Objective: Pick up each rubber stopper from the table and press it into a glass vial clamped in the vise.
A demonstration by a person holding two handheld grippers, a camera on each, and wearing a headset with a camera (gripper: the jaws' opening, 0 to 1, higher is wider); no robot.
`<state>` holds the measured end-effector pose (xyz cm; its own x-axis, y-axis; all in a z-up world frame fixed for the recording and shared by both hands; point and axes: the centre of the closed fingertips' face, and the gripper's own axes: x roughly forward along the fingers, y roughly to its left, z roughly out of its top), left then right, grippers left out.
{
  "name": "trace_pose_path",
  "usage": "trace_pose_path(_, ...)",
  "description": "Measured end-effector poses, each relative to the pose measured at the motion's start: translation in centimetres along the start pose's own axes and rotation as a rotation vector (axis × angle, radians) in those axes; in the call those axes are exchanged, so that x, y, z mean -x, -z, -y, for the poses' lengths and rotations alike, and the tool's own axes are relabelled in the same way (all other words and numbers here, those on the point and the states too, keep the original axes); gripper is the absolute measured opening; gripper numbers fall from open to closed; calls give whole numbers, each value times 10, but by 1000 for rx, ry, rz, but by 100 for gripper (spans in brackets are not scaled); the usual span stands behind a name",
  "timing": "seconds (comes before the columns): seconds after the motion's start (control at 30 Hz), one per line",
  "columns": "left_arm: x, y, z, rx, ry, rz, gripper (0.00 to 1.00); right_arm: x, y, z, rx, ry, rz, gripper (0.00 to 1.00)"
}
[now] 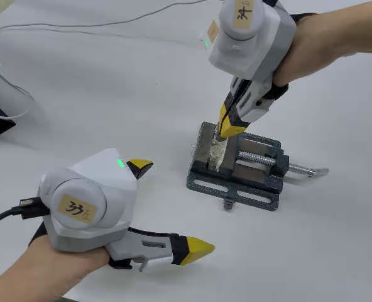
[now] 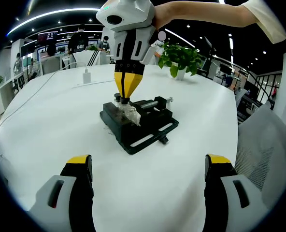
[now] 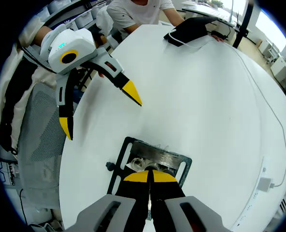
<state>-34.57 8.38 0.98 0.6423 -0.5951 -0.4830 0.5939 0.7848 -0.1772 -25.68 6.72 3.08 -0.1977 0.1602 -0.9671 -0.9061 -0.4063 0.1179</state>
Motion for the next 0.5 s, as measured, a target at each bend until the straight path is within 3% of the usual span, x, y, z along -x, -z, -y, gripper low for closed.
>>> trace_pose_path(0.5, -3, -3, -6, 12, -4, 3, 96, -4, 0, 3, 24, -3, -48, 0)
